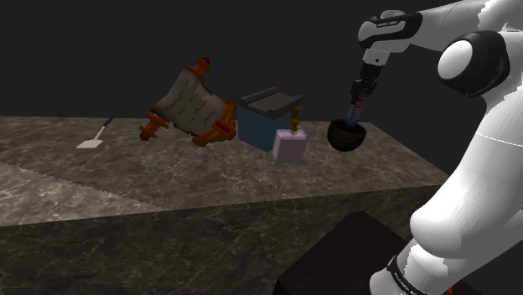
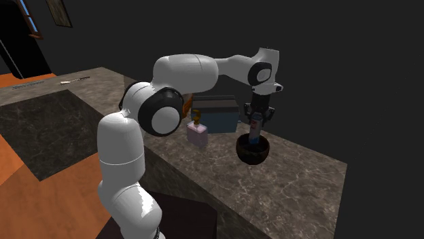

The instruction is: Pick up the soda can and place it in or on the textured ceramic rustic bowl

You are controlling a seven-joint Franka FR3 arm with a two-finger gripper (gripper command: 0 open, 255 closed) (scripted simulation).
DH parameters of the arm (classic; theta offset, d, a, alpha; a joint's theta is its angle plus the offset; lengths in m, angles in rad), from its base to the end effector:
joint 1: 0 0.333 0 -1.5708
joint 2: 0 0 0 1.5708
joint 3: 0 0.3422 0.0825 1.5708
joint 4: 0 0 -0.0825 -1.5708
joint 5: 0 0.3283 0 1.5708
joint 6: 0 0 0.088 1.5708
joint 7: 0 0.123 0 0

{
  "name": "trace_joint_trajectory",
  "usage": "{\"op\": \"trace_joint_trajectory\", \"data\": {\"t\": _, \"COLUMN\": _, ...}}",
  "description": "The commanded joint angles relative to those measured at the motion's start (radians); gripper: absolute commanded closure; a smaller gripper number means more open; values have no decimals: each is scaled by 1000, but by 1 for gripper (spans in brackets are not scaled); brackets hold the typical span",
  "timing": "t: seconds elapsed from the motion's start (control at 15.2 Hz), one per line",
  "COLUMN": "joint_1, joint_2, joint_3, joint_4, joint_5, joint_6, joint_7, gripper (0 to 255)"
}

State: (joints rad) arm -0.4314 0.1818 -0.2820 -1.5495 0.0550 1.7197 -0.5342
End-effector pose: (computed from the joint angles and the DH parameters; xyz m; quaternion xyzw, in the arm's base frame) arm 0.4405 -0.3547 0.5632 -0.9958 0.0915 0.0006 0.0029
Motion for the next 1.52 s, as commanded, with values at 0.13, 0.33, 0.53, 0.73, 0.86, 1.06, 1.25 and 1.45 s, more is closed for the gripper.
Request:
{"op": "trace_joint_trajectory", "data": {"t": 0.13, "joint_1": 1, "joint_2": -1, "joint_3": 0, "joint_4": -19, "joint_5": 0, "joint_6": 19, "joint_7": 0, "gripper": 255}}
{"op": "trace_joint_trajectory", "data": {"t": 0.33, "joint_1": 1, "joint_2": -1, "joint_3": 0, "joint_4": -19, "joint_5": 0, "joint_6": 19, "joint_7": 0, "gripper": 255}}
{"op": "trace_joint_trajectory", "data": {"t": 0.53, "joint_1": 1, "joint_2": -1, "joint_3": 0, "joint_4": -19, "joint_5": 0, "joint_6": 19, "joint_7": 0, "gripper": 0}}
{"op": "trace_joint_trajectory", "data": {"t": 0.73, "joint_1": 1, "joint_2": -1, "joint_3": 0, "joint_4": -19, "joint_5": 0, "joint_6": 20, "joint_7": 0, "gripper": 0}}
{"op": "trace_joint_trajectory", "data": {"t": 0.86, "joint_1": 1, "joint_2": -1, "joint_3": 0, "joint_4": -19, "joint_5": 0, "joint_6": 20, "joint_7": 0, "gripper": 0}}
{"op": "trace_joint_trajectory", "data": {"t": 1.06, "joint_1": -5, "joint_2": 13, "joint_3": -2, "joint_4": 100, "joint_5": 3, "joint_6": -87, "joint_7": -1, "gripper": 0}}
{"op": "trace_joint_trajectory", "data": {"t": 1.25, "joint_1": -7, "joint_2": 19, "joint_3": -2, "joint_4": 136, "joint_5": 5, "joint_6": -116, "joint_7": -2, "gripper": 0}}
{"op": "trace_joint_trajectory", "data": {"t": 1.45, "joint_1": -7, "joint_2": 20, "joint_3": -2, "joint_4": 136, "joint_5": 5, "joint_6": -116, "joint_7": -2, "gripper": 0}}
